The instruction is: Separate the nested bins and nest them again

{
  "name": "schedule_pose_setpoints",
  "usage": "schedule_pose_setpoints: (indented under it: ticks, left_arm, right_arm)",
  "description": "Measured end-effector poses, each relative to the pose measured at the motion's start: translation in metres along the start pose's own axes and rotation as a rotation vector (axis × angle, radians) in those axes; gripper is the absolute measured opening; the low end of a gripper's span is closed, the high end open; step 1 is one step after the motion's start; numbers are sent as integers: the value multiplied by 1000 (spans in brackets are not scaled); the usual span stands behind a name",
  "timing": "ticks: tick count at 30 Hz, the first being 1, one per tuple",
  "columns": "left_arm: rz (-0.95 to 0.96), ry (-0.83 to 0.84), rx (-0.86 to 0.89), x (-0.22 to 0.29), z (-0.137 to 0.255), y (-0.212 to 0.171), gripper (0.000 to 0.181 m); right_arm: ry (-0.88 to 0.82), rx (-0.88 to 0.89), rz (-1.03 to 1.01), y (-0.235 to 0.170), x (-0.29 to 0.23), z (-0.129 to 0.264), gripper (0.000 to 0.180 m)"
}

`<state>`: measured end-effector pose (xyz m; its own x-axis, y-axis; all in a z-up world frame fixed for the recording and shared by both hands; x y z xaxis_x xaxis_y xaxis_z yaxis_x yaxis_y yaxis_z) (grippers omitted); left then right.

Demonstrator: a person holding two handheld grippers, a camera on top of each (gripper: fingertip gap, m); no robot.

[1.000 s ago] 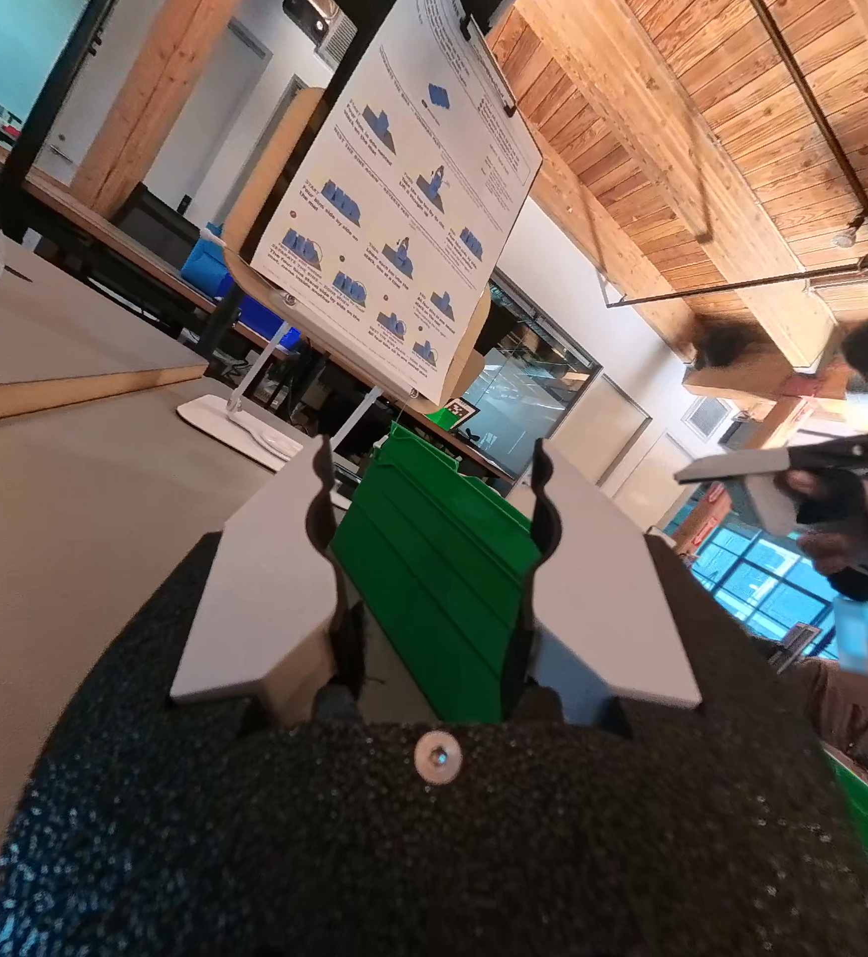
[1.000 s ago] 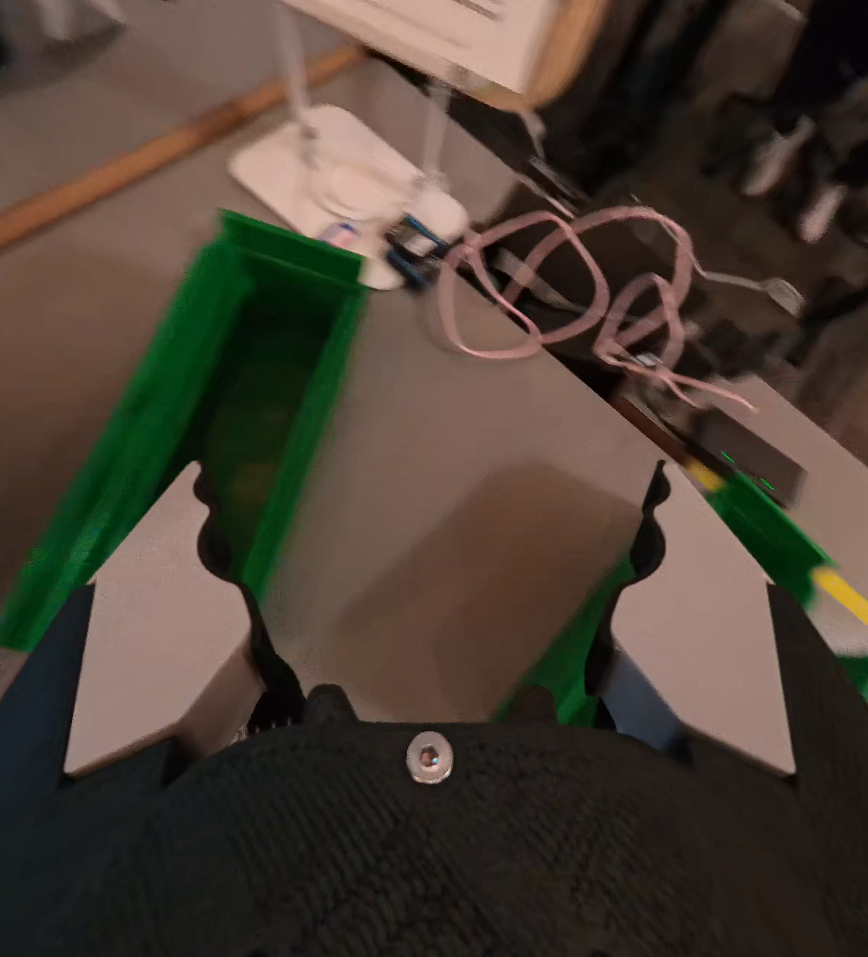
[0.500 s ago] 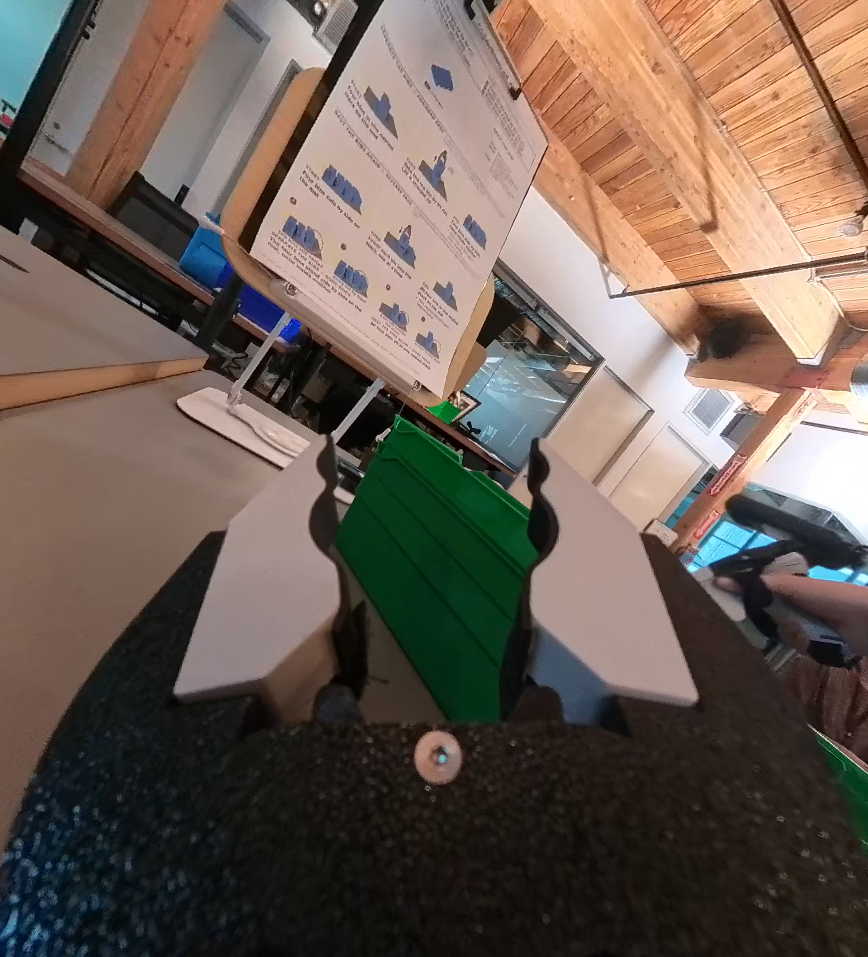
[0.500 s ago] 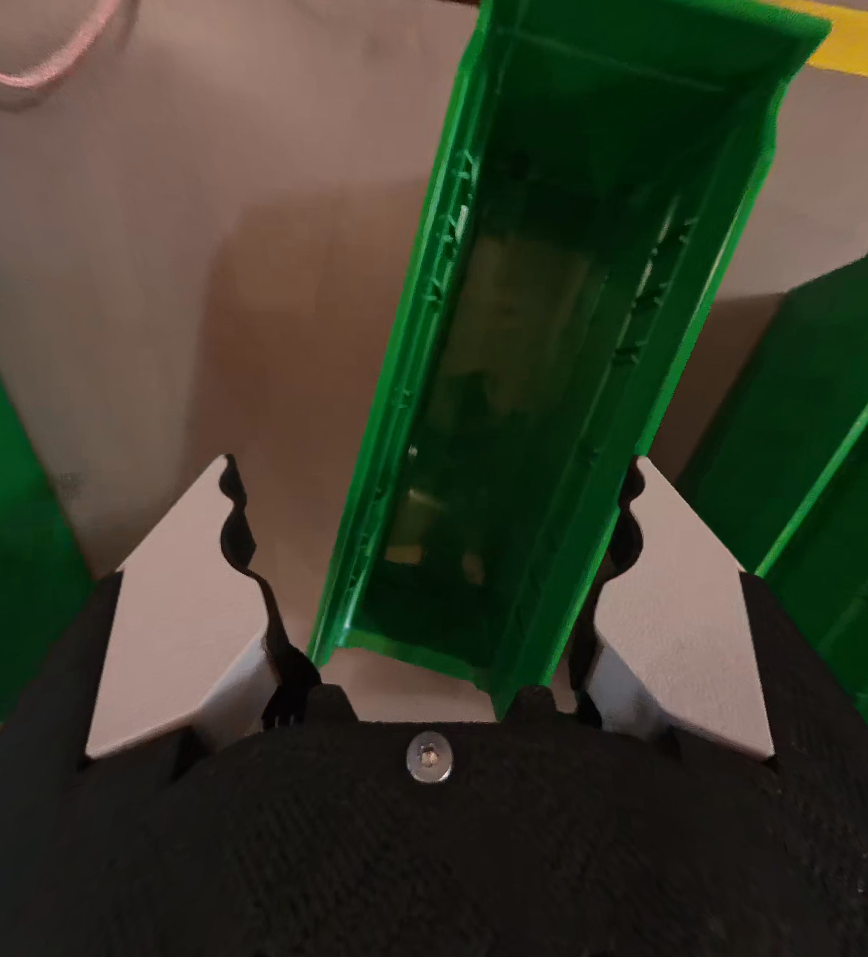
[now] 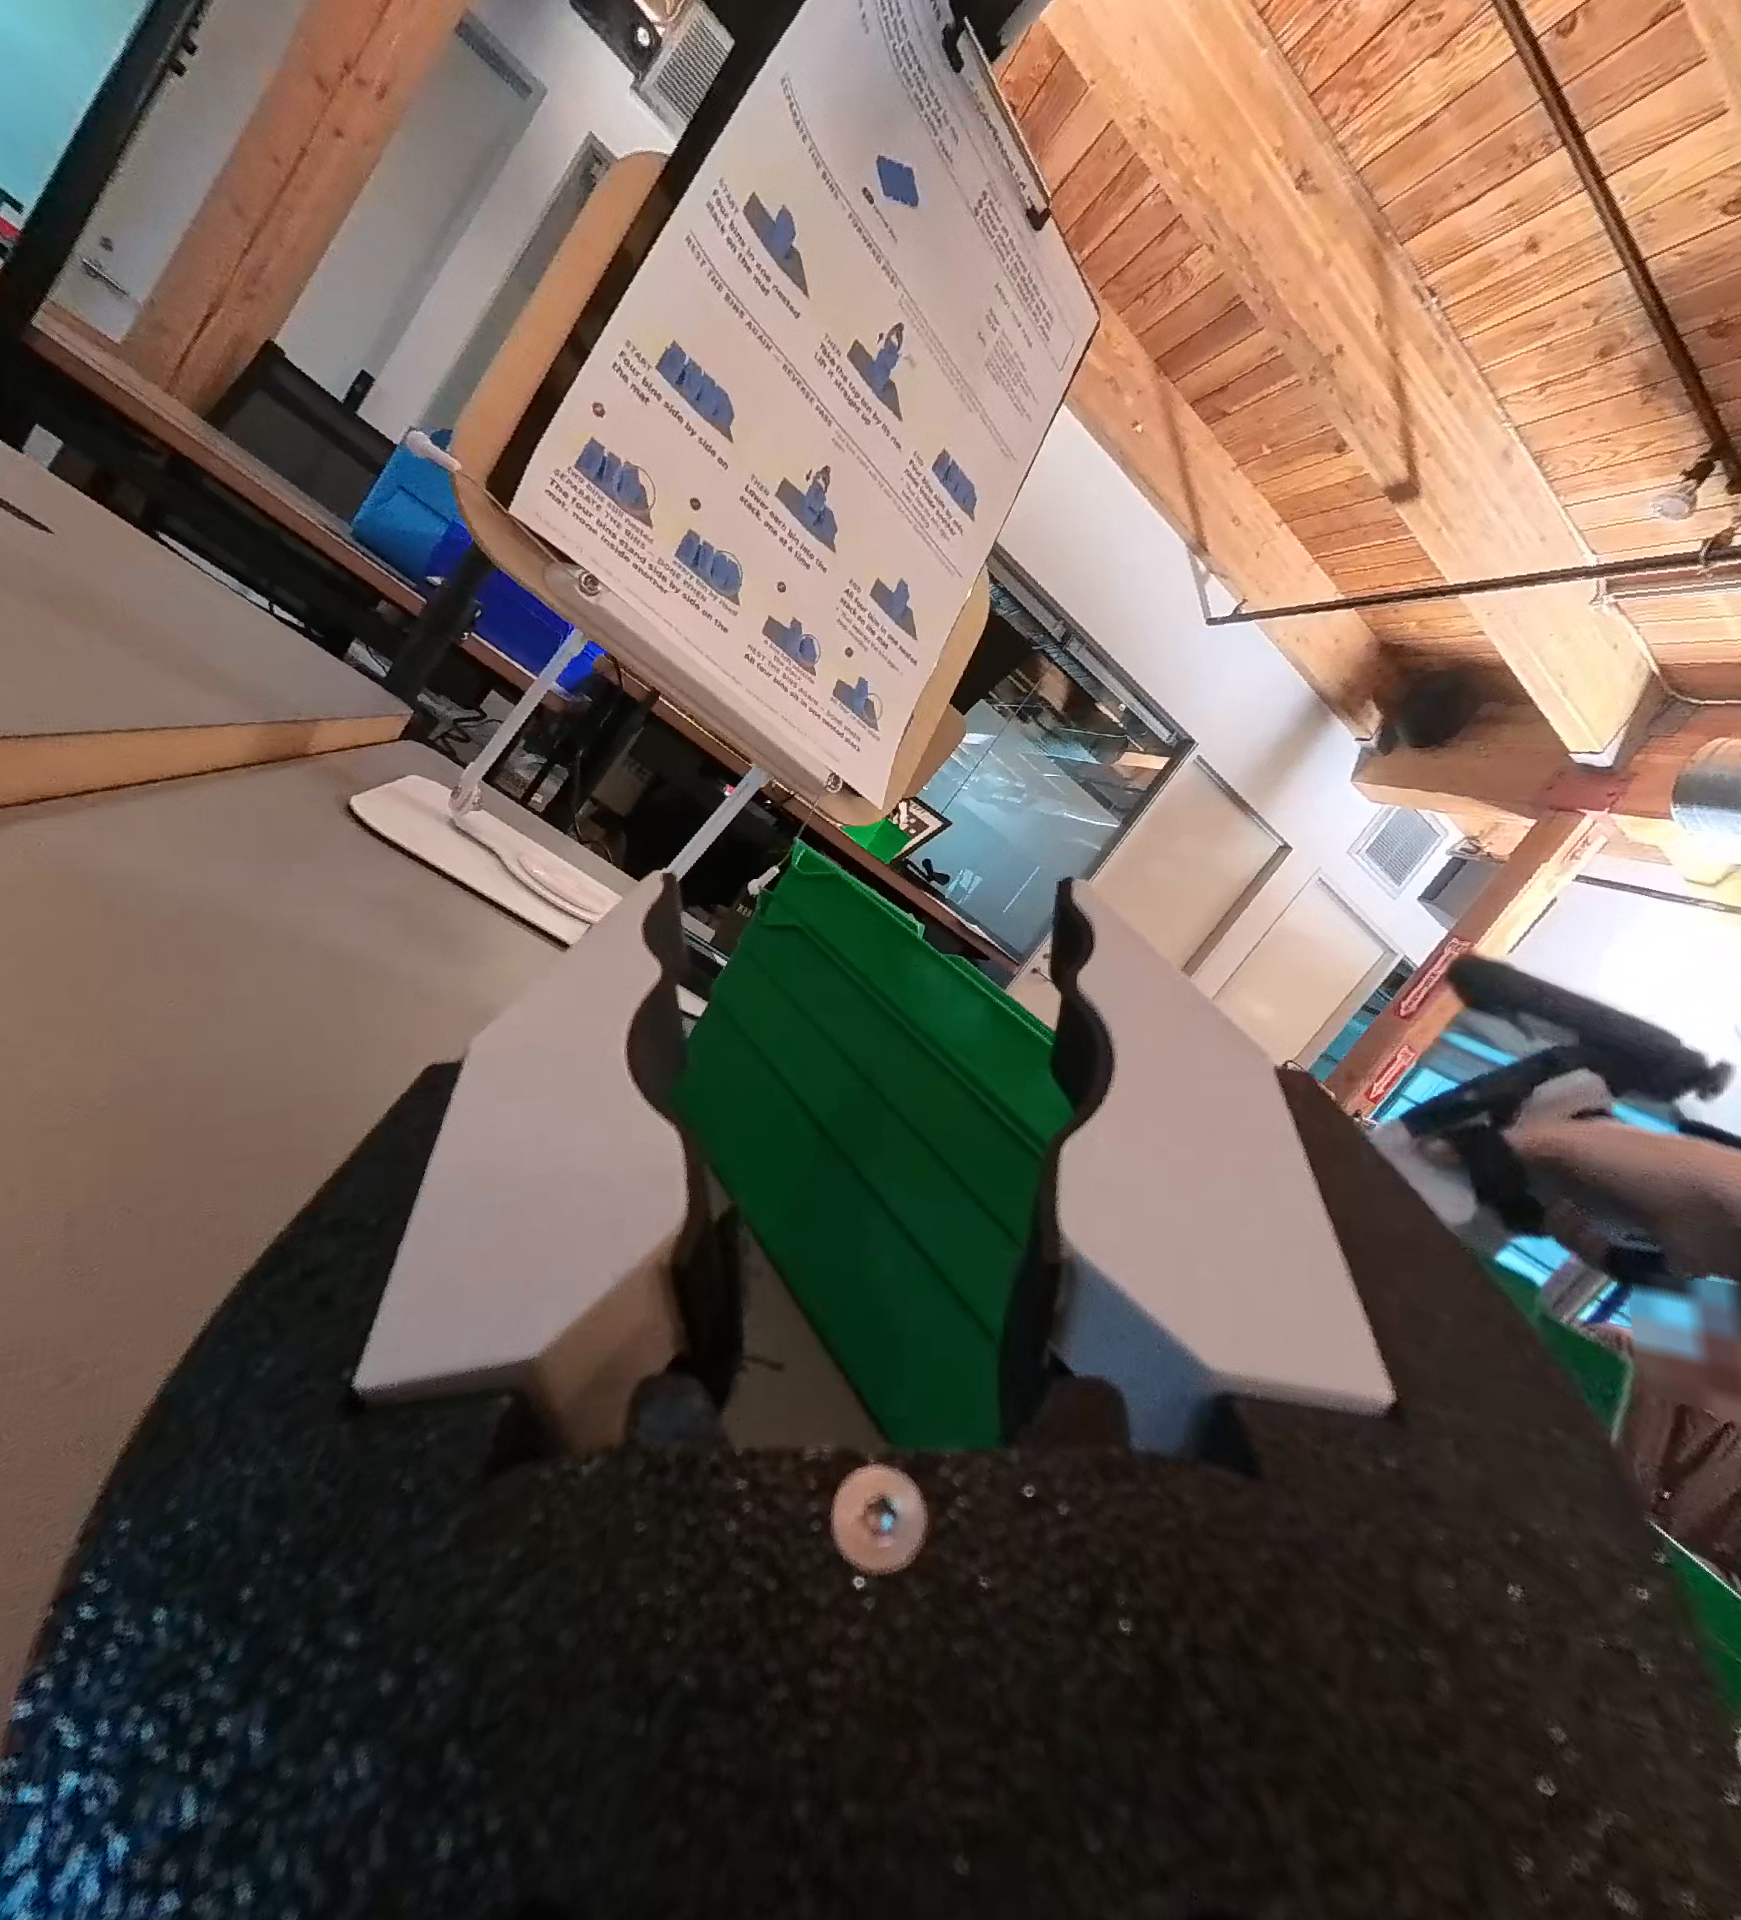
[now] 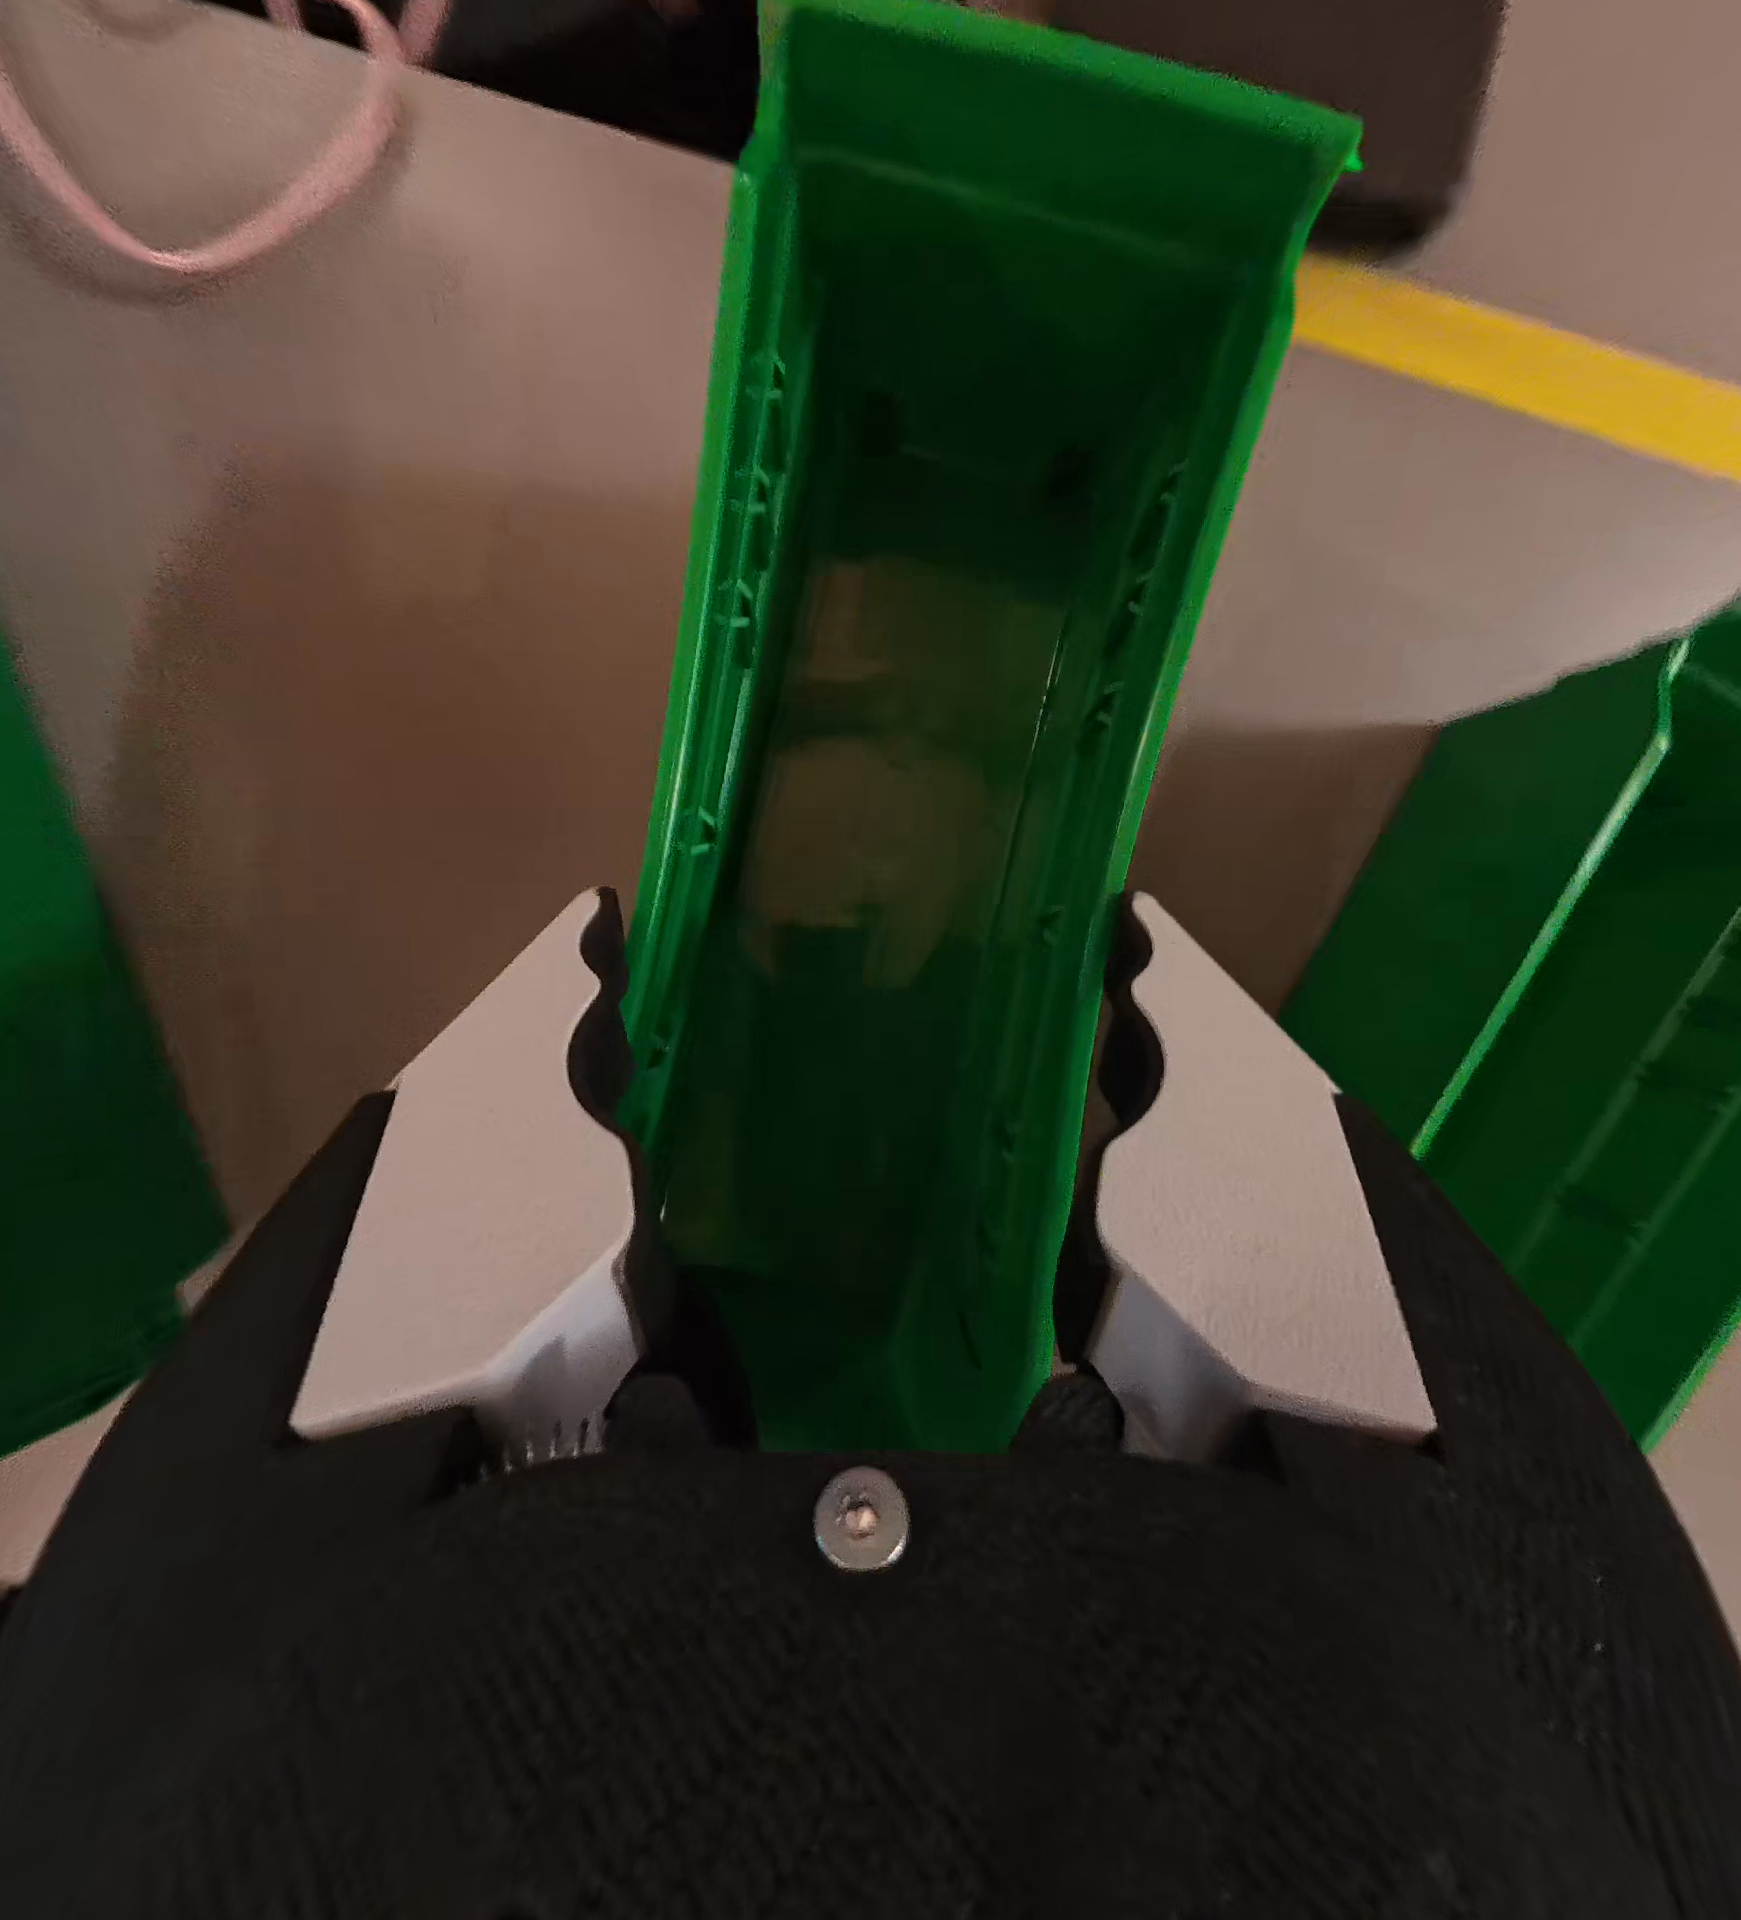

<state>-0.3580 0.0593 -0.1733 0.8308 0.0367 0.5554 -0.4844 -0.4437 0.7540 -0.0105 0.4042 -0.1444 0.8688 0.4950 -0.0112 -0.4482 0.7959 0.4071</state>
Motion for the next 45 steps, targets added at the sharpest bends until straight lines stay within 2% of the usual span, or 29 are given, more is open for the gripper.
schedule_pose_setpoints:
  ticks: [7, 13, 17, 22, 28, 33, 39, 45]
  left_arm:
    - [19, 4, -9, -1, 0, -2, 67]
    - [13, 7, -13, -1, 0, -3, 66]
    - [10, 14, -27, -3, 0, -5, 66]
    - [3, 17, -26, -3, 1, -4, 66]
    - [8, 14, -28, -3, 0, -5, 66]
    - [10, 11, -33, -2, -1, -6, 66]
    - [11, 10, -42, -2, -2, -8, 66]
    - [15, 7, -45, -1, -2, -9, 67]
  right_arm:
    - [265, 201, 216, 22, -127, 85, 93]
    - [465, 222, 312, 5, -224, 115, 93]
    - [476, 186, 345, -7, -263, 109, 94]
    - [462, 169, 333, -13, -289, 93, 94]
    - [339, 188, 357, -17, -294, 64, 95]
    - [330, 203, 330, -18, -299, 45, 96]
    - [258, 230, 396, -30, -306, 26, 99]
    - [228, 342, 410, -39, -311, 17, 103]
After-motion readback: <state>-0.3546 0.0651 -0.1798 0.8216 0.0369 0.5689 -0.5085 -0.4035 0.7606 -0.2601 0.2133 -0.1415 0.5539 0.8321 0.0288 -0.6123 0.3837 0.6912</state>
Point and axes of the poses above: each gripper's, where its closed fingertips meet, z back along the fingers, y out of its top, x = y × z across the jaws, the point moved 3 cm from there along z, back along the fingers, and after that the axes turned 3 degrees about -z, right-handed, at the moved point
